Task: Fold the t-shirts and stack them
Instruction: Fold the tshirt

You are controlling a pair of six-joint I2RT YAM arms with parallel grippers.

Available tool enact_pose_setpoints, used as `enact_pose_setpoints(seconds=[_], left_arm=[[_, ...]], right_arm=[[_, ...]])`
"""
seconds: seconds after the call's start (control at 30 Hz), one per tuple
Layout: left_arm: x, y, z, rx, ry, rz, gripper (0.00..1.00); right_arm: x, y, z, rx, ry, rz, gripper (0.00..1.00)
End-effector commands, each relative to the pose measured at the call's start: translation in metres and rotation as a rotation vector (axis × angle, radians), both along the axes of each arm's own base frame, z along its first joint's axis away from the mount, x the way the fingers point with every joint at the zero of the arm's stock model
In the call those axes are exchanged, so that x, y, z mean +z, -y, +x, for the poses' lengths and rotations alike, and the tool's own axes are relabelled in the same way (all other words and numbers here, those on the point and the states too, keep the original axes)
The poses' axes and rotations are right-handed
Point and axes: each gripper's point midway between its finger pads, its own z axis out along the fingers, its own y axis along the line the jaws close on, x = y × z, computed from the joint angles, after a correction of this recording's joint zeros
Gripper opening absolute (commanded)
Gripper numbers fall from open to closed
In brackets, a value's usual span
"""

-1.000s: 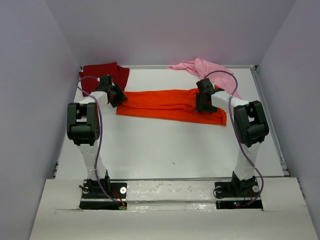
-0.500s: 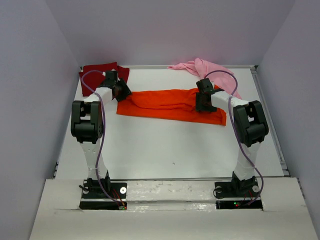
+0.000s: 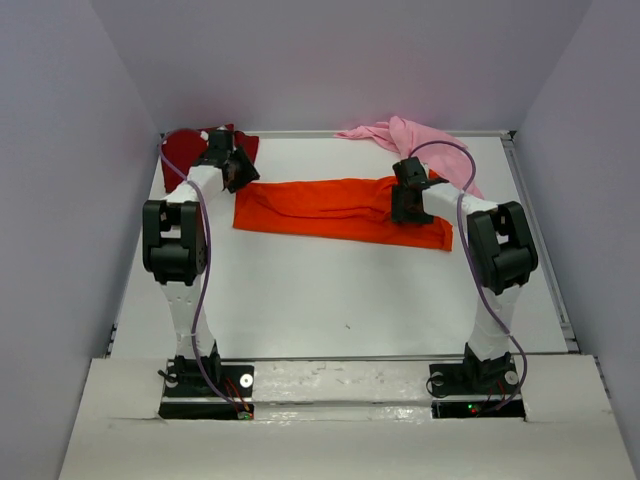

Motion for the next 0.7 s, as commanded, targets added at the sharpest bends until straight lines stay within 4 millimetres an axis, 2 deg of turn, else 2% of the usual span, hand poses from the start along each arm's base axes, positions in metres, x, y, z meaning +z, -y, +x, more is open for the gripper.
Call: enact_pose_setpoints(seconds=[0.0, 0.1, 0.2, 0.3, 0.33, 0.4, 0.43, 0.5, 0.57, 0.6, 0.63, 0.67], left_arm=[[0.025, -0.003, 0.000, 0.006, 0.047, 0.010, 0.55], [0.051, 0.015, -0.007, -0.019, 0.094, -0.073, 0.55], [0.058, 0.045, -0.015, -0.082, 0.092, -0.154, 0.55], [0.063, 0.061, -0.023, -0.123, 0.100, -0.174, 0.54], [0.075, 0.062, -0.027, -0.132, 0.127, -0.171, 0.54], [0.083, 0.057, -0.033, -0.133, 0.143, -0.146, 0.54], [0.098, 0.053, -0.036, -0.144, 0.176, -0.111, 0.54], [0.121, 0.040, -0.043, -0.129, 0.202, -0.037, 0.54], [0.132, 0.028, -0.047, -0.120, 0.224, 0.042, 0.55], [0.143, 0.025, -0.052, -0.123, 0.250, 0.063, 0.55], [0.146, 0.021, -0.055, -0.119, 0.255, 0.084, 0.55], [0.137, 0.016, -0.061, -0.107, 0.242, 0.109, 0.55]], right_arm=[[0.008, -0.003, 0.000, 0.012, 0.034, 0.003, 0.68], [0.008, -0.005, 0.001, 0.016, 0.034, 0.010, 0.68], [0.009, -0.010, 0.001, 0.028, 0.031, 0.035, 0.68], [0.021, -0.027, 0.004, 0.088, 0.062, 0.090, 0.68], [0.027, -0.033, 0.005, 0.114, 0.073, 0.100, 0.69], [0.038, -0.050, 0.007, 0.169, 0.096, 0.155, 0.70], [0.044, -0.055, 0.009, 0.186, 0.105, 0.174, 0.70], [0.059, -0.078, 0.013, 0.246, 0.129, 0.224, 0.70], [0.076, -0.095, 0.020, 0.287, 0.163, 0.247, 0.71], [0.081, -0.105, 0.021, 0.312, 0.170, 0.263, 0.72], [0.085, -0.110, 0.024, 0.324, 0.172, 0.279, 0.72], [0.079, -0.121, 0.023, 0.348, 0.144, 0.302, 0.72]])
